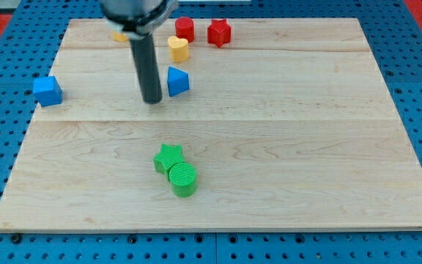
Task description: Slide the blue cube slightly right
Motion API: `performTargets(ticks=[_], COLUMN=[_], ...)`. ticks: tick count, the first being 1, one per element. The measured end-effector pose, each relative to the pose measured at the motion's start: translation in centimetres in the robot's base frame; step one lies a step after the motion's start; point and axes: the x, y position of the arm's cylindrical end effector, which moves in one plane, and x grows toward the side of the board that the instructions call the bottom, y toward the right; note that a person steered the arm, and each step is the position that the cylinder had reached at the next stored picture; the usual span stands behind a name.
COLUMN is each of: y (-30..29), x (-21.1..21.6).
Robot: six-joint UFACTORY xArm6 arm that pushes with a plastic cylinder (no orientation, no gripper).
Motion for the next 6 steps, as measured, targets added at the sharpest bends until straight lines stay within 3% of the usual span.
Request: performTargets(ticks=[1, 2, 3, 4, 6], y=[-11.2, -19.5, -19.5, -19.3, -19.5], x=[4.7, 5.5, 5.5, 0.4, -1.6])
